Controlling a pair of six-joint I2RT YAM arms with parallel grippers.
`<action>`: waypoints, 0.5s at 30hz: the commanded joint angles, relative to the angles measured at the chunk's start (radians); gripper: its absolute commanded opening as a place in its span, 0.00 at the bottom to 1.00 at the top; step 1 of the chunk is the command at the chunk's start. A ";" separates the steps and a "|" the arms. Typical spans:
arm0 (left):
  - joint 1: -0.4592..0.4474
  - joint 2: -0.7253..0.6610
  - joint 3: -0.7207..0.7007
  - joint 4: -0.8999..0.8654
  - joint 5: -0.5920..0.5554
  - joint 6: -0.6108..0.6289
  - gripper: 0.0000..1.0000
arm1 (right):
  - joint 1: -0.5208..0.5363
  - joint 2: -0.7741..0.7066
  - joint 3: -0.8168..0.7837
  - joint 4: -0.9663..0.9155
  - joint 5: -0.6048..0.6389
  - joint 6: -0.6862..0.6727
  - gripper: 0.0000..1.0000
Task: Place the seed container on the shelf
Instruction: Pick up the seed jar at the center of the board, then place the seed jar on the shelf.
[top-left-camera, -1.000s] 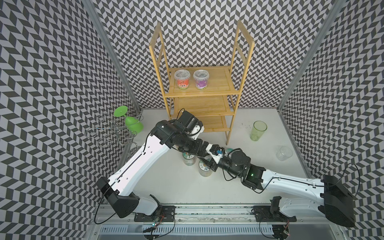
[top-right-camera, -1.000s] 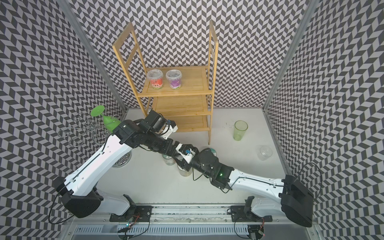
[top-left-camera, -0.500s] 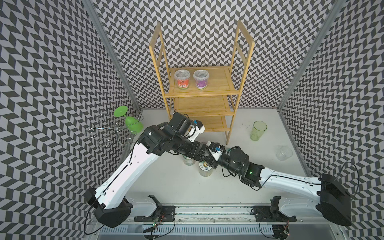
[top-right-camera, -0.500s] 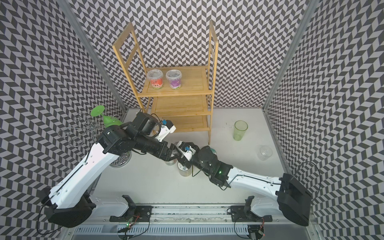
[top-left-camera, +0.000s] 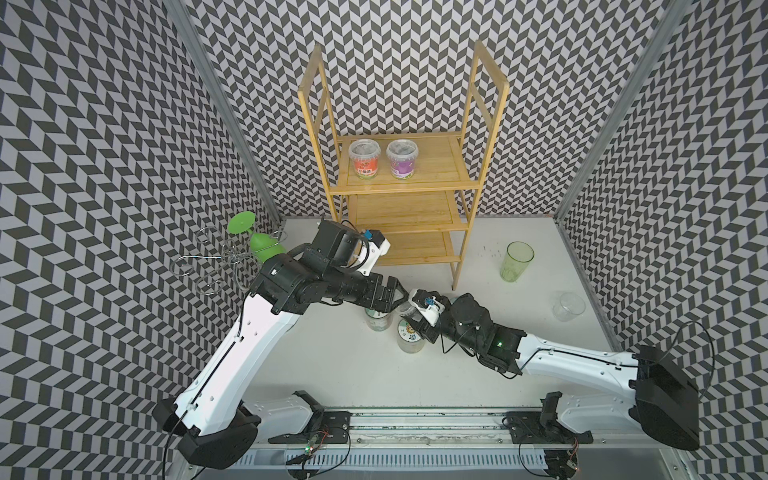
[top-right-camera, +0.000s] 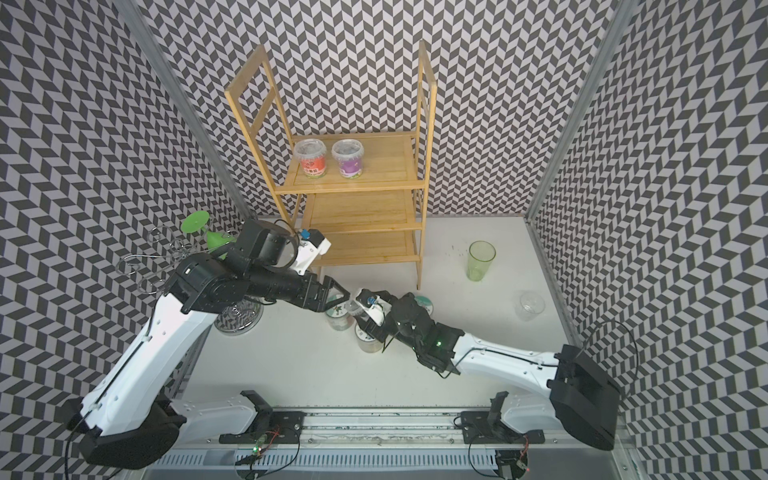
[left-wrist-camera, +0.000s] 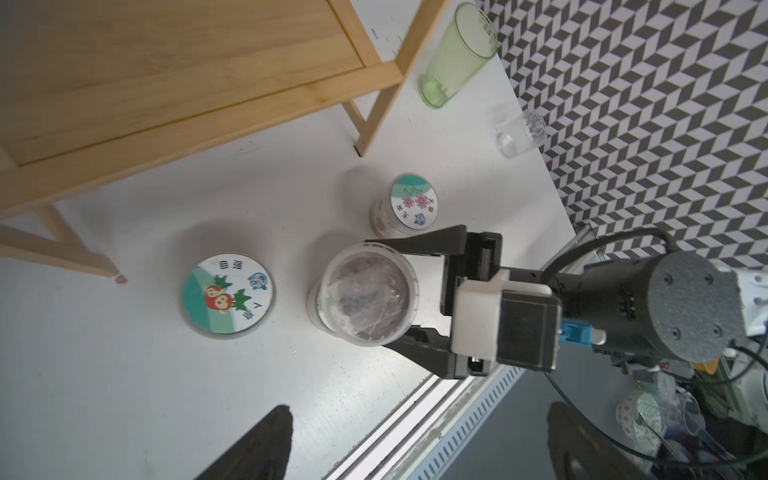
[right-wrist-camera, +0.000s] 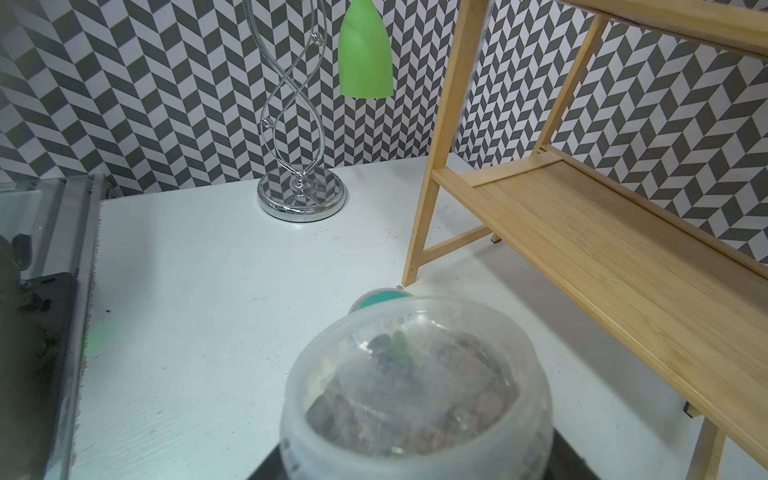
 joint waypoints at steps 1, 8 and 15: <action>0.060 -0.050 0.018 0.025 -0.101 -0.001 0.97 | -0.003 -0.055 0.006 0.004 0.017 0.005 0.64; 0.125 -0.116 -0.041 0.079 -0.209 -0.031 0.97 | -0.003 -0.148 0.076 -0.059 0.018 0.025 0.64; 0.174 -0.190 -0.187 0.151 -0.266 -0.081 0.98 | -0.003 -0.212 0.182 -0.105 0.031 0.058 0.64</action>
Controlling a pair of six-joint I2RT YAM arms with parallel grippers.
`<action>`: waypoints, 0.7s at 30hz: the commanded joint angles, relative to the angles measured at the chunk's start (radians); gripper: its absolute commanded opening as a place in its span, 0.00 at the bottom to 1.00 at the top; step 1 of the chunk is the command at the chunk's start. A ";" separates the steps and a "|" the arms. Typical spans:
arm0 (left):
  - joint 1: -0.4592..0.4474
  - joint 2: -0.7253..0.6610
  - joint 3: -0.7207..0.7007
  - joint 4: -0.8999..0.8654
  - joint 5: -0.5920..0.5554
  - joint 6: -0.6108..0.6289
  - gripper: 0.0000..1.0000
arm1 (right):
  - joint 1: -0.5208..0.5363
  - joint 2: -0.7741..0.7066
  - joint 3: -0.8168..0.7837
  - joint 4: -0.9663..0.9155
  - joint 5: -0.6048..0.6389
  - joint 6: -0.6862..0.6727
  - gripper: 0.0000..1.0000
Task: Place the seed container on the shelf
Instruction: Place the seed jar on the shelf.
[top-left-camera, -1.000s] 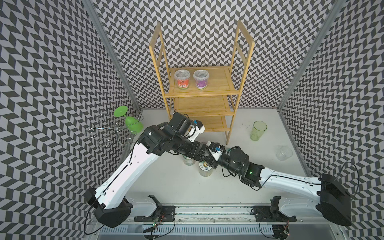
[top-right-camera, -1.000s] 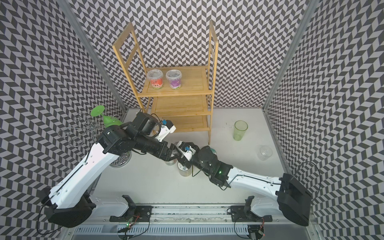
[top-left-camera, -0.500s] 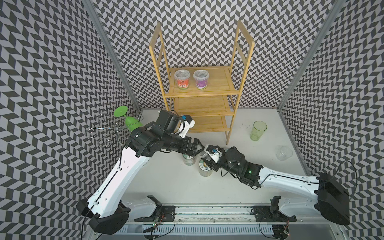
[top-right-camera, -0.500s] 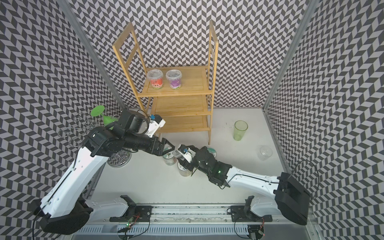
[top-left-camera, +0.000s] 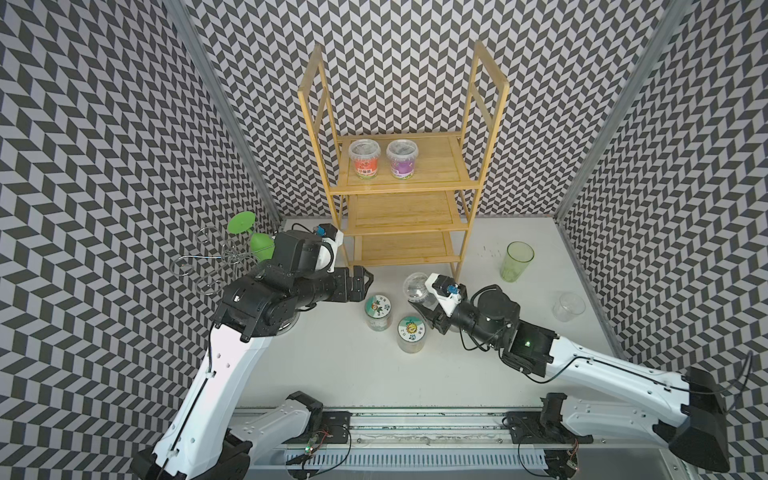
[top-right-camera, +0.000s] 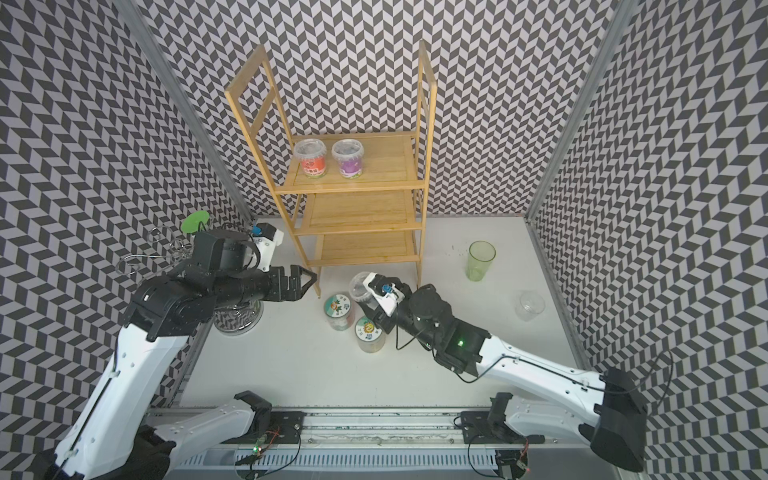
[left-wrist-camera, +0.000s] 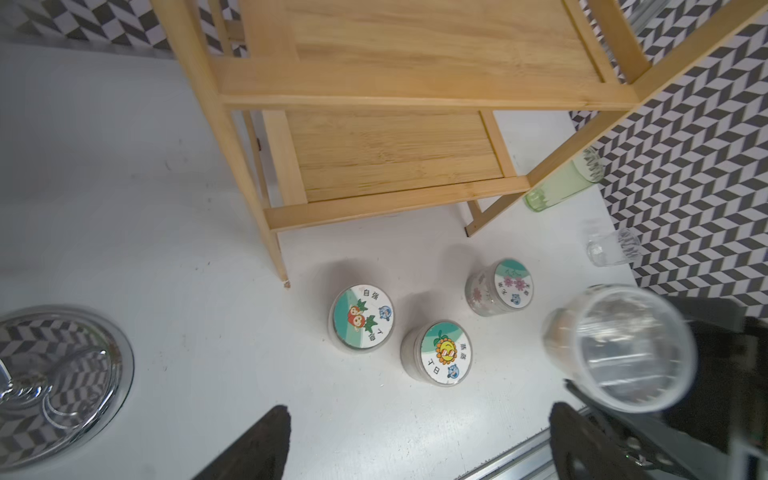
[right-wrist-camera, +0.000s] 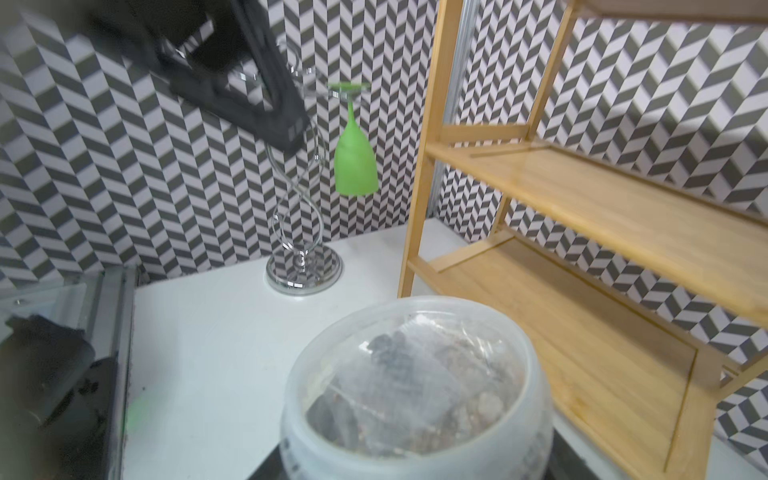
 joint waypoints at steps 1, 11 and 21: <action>0.024 -0.032 -0.059 0.068 -0.050 -0.027 0.98 | -0.003 -0.033 0.075 0.016 0.024 0.034 0.64; 0.069 -0.087 -0.162 0.135 -0.072 -0.083 0.98 | -0.004 0.048 0.348 0.012 0.153 0.090 0.62; 0.075 -0.122 -0.201 0.169 -0.066 -0.110 0.98 | -0.004 0.215 0.654 -0.031 0.336 0.102 0.62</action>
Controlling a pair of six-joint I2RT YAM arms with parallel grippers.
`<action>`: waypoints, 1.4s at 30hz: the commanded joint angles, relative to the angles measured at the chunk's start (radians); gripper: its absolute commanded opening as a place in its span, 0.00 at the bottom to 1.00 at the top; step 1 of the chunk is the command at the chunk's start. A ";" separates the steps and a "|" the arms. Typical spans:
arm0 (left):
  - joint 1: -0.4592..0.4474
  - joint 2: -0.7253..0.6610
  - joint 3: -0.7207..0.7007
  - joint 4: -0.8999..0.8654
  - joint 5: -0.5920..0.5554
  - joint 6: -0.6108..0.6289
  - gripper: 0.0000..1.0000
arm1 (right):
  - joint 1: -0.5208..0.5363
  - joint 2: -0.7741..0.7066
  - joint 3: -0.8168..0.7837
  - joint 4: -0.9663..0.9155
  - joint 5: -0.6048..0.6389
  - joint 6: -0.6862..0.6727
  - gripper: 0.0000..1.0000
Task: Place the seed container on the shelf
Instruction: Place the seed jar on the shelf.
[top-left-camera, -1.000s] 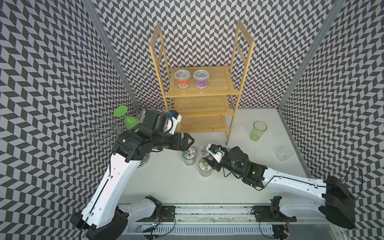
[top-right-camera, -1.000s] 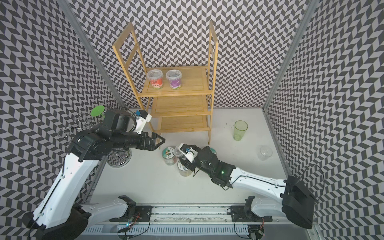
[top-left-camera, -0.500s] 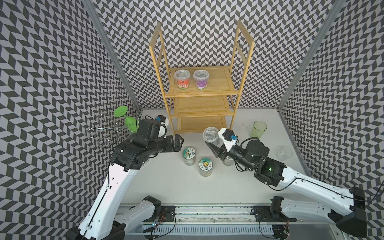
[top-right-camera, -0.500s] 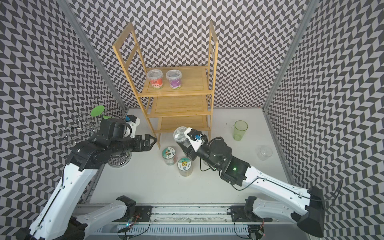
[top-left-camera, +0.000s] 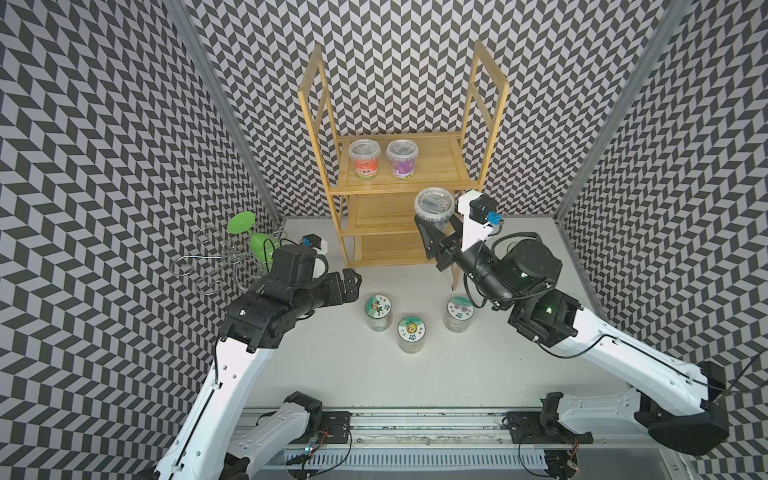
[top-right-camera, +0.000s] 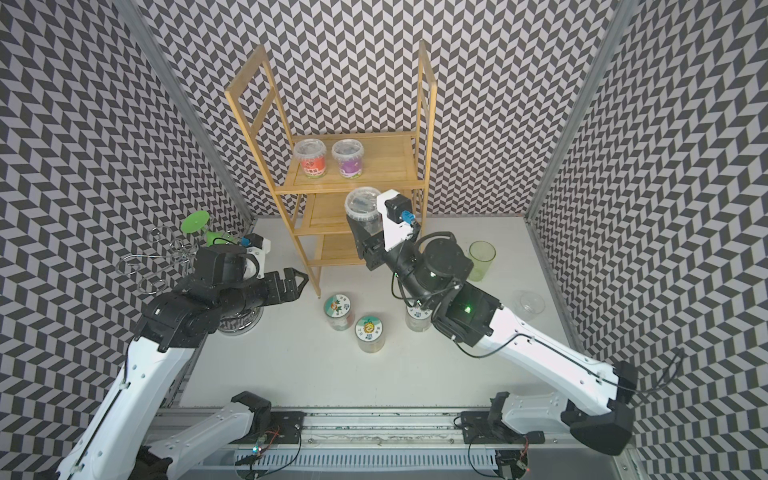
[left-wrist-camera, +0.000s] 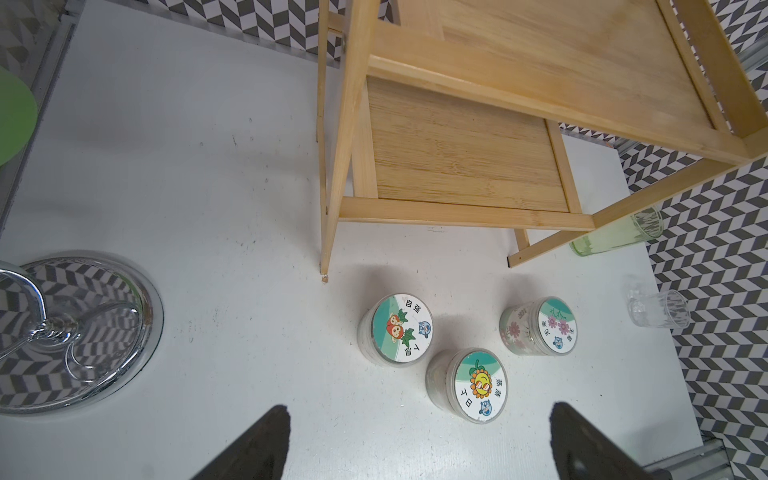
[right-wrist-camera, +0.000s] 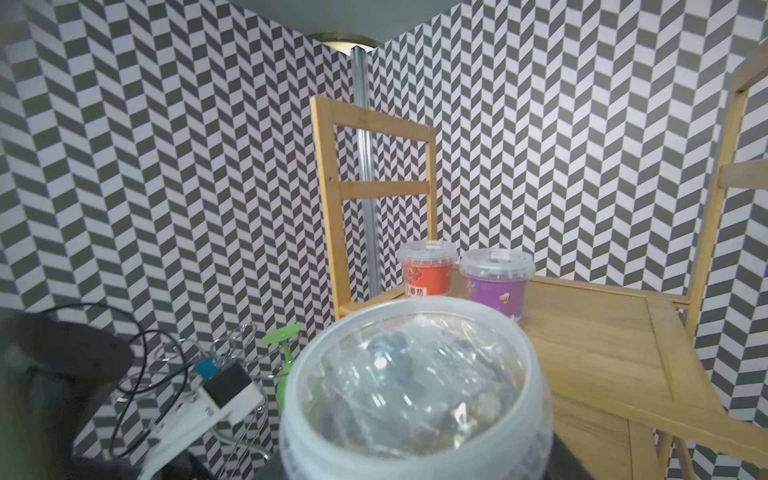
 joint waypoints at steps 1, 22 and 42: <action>0.008 -0.027 -0.015 0.045 0.001 -0.027 0.98 | -0.005 0.057 0.099 -0.002 0.105 0.006 0.62; 0.012 -0.070 -0.076 0.125 0.023 -0.047 0.98 | -0.146 0.346 0.505 -0.109 0.221 -0.009 0.63; 0.012 -0.099 -0.107 0.164 -0.004 -0.027 0.99 | -0.238 0.489 0.683 -0.242 0.193 0.044 0.63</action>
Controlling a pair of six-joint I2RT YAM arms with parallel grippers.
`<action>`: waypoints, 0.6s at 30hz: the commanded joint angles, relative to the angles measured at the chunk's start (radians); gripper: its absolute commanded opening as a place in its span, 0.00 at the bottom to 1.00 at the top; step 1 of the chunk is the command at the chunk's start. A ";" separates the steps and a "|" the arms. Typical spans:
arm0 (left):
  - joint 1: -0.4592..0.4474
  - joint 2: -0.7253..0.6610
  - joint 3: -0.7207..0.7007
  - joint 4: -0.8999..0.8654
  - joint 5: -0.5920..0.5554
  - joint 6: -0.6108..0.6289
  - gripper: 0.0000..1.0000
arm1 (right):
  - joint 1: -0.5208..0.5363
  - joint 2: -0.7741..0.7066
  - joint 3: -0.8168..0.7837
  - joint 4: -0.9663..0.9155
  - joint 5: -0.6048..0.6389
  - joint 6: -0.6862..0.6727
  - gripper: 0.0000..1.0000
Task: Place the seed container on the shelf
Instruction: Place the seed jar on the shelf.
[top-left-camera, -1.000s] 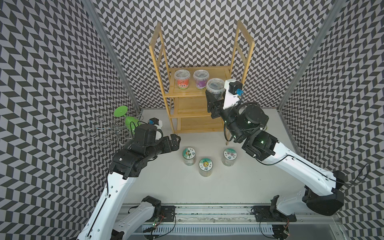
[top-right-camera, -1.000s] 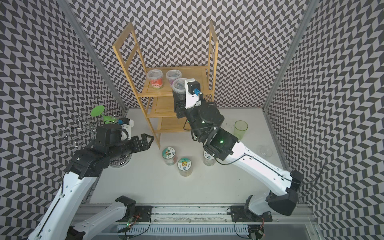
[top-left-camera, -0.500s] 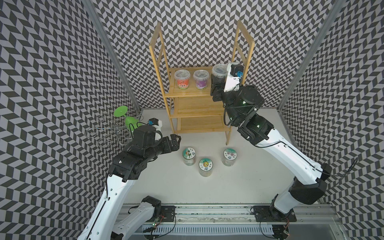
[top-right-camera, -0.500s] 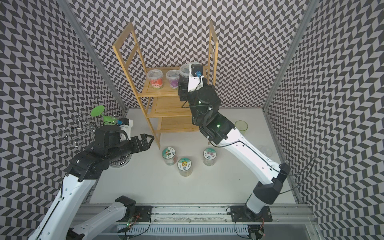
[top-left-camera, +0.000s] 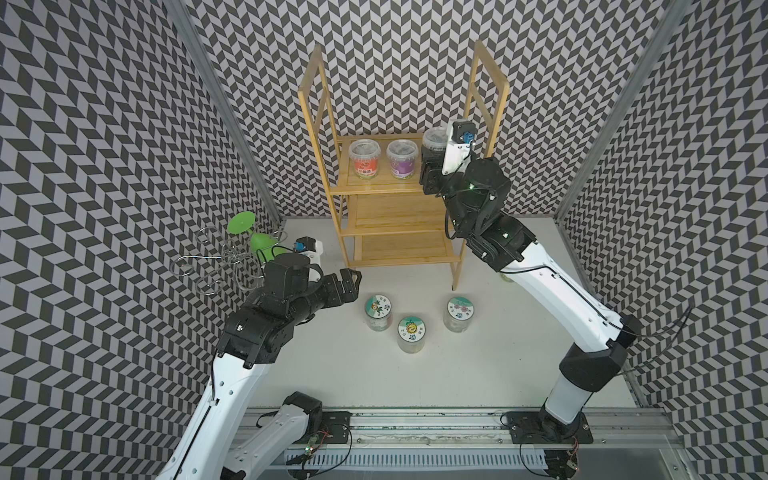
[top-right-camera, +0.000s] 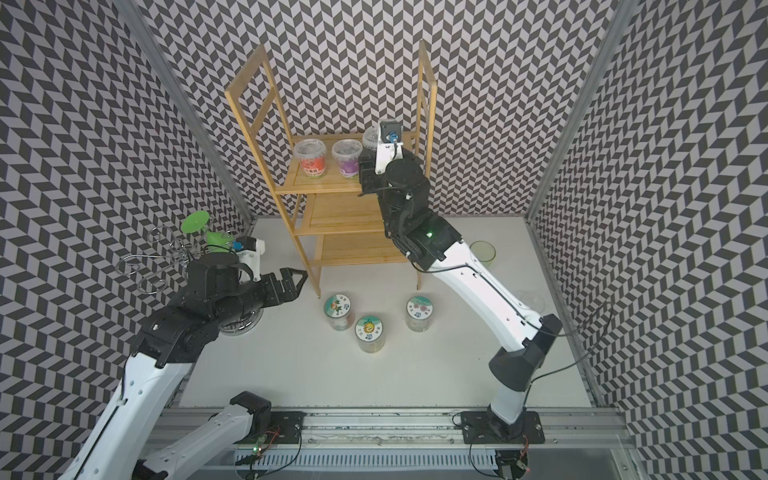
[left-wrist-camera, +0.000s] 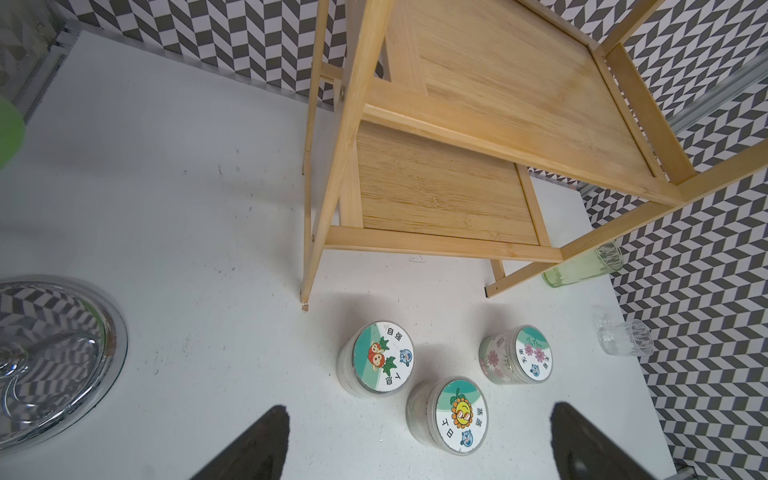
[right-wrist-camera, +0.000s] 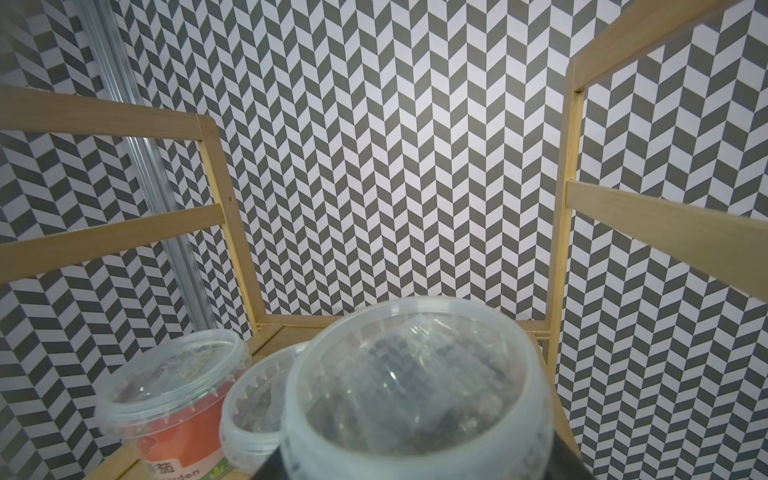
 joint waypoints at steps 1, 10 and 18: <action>0.006 -0.013 -0.006 0.025 -0.016 0.013 0.99 | -0.013 0.011 0.032 0.020 0.005 0.014 0.63; 0.001 -0.014 -0.011 0.029 -0.021 0.015 0.99 | -0.038 0.025 0.031 0.019 0.020 0.008 0.63; -0.001 -0.012 -0.011 0.030 -0.025 0.018 1.00 | -0.049 0.043 0.039 0.021 0.018 0.009 0.64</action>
